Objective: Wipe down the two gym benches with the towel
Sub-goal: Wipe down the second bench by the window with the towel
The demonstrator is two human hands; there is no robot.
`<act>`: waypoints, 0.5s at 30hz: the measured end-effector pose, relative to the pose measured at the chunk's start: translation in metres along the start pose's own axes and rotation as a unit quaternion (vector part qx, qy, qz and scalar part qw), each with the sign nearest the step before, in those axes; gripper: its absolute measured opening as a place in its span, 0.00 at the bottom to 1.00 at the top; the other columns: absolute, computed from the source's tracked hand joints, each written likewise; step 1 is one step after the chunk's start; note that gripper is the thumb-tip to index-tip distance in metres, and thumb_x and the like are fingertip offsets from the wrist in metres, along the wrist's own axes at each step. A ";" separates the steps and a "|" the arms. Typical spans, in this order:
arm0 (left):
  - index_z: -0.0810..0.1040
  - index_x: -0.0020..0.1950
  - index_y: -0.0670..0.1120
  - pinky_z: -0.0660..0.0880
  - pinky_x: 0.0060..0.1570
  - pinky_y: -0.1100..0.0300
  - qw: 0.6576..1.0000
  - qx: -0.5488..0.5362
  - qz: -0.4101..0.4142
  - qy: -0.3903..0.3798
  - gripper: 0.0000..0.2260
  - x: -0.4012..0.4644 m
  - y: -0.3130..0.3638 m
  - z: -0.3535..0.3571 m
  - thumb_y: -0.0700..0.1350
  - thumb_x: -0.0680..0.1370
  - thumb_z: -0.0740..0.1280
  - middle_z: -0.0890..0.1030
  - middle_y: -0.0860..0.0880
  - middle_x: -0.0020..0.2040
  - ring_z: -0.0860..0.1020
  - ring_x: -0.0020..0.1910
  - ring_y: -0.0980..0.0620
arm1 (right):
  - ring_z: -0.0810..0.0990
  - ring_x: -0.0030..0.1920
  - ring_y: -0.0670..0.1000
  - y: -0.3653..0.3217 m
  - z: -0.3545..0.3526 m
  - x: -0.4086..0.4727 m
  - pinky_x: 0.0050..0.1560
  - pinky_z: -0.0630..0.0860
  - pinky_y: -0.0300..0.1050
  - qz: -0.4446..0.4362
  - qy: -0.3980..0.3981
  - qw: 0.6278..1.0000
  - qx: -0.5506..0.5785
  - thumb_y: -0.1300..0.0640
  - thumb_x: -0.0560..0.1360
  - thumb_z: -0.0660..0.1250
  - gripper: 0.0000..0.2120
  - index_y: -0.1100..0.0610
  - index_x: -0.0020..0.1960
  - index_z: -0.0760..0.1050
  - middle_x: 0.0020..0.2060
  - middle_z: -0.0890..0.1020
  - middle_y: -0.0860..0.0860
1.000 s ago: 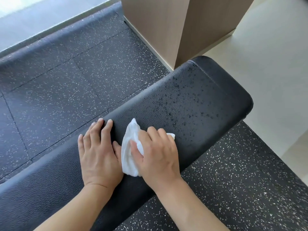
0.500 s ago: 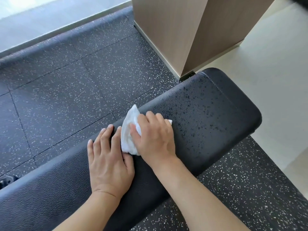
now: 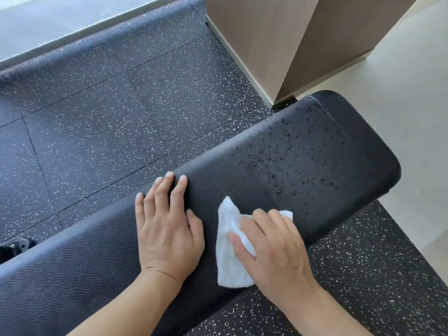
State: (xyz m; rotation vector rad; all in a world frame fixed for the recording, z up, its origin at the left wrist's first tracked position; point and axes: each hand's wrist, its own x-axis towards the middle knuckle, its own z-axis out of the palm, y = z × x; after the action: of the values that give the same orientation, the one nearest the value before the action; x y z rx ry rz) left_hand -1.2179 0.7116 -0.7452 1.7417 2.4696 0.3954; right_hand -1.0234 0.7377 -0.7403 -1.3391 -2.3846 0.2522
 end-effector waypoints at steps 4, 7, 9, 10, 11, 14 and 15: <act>0.70 0.78 0.45 0.56 0.81 0.37 1.000 0.003 -0.002 -0.007 0.28 0.000 -0.001 0.000 0.48 0.77 0.57 0.69 0.43 0.79 0.65 0.79 0.40 | 0.68 0.38 0.53 -0.006 0.011 0.032 0.38 0.68 0.52 0.022 0.018 0.999 -0.022 0.46 0.83 0.62 0.15 0.54 0.42 0.74 0.37 0.70 0.49; 0.71 0.77 0.44 0.56 0.80 0.37 1.000 0.003 -0.005 -0.012 0.27 0.000 -0.001 0.000 0.49 0.78 0.57 0.69 0.43 0.79 0.65 0.79 0.40 | 0.74 0.42 0.56 -0.022 0.033 0.094 0.42 0.68 0.54 0.056 0.011 0.998 -0.028 0.46 0.80 0.64 0.12 0.54 0.47 0.77 0.41 0.76 0.52; 0.72 0.75 0.43 0.56 0.81 0.37 1.000 0.005 -0.012 -0.014 0.26 0.000 0.000 -0.001 0.49 0.77 0.57 0.70 0.42 0.77 0.66 0.78 0.39 | 0.77 0.46 0.57 -0.034 0.047 0.136 0.46 0.69 0.54 0.071 0.002 0.997 -0.030 0.46 0.81 0.63 0.12 0.53 0.52 0.79 0.45 0.79 0.52; 0.72 0.73 0.43 0.56 0.81 0.37 1.000 0.007 -0.015 -0.015 0.26 0.001 0.001 -0.001 0.49 0.77 0.57 0.71 0.42 0.76 0.66 0.77 0.39 | 0.77 0.49 0.57 -0.038 0.052 0.153 0.48 0.69 0.53 0.074 -0.010 0.996 -0.039 0.45 0.81 0.62 0.13 0.52 0.55 0.79 0.47 0.80 0.51; 0.72 0.72 0.43 0.56 0.80 0.37 1.000 0.009 -0.016 -0.016 0.26 0.001 0.002 -0.001 0.49 0.76 0.56 0.72 0.41 0.75 0.67 0.76 0.38 | 0.78 0.51 0.56 -0.040 0.057 0.166 0.50 0.69 0.53 0.072 -0.027 0.996 -0.052 0.45 0.82 0.60 0.14 0.51 0.58 0.79 0.50 0.81 0.51; 0.73 0.70 0.42 0.57 0.80 0.35 1.000 0.018 -0.016 -0.015 0.24 0.002 0.002 -0.001 0.49 0.76 0.56 0.72 0.39 0.73 0.67 0.75 0.37 | 0.77 0.53 0.56 -0.035 0.053 0.164 0.52 0.68 0.52 0.042 -0.050 0.997 -0.036 0.44 0.83 0.59 0.14 0.51 0.59 0.78 0.50 0.81 0.50; 0.73 0.71 0.42 0.57 0.80 0.36 1.000 0.017 -0.014 -0.016 0.25 0.001 0.001 -0.001 0.49 0.77 0.56 0.71 0.40 0.74 0.67 0.76 0.38 | 0.77 0.50 0.56 -0.031 0.046 0.151 0.50 0.68 0.53 0.033 -0.039 0.999 -0.016 0.45 0.82 0.60 0.13 0.52 0.56 0.78 0.48 0.80 0.51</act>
State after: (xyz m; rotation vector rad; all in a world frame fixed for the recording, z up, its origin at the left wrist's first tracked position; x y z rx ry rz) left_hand -1.2172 0.7131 -0.7439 1.7102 2.4901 0.3212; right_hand -1.1371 0.8517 -0.7340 -1.4502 -2.4199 0.2913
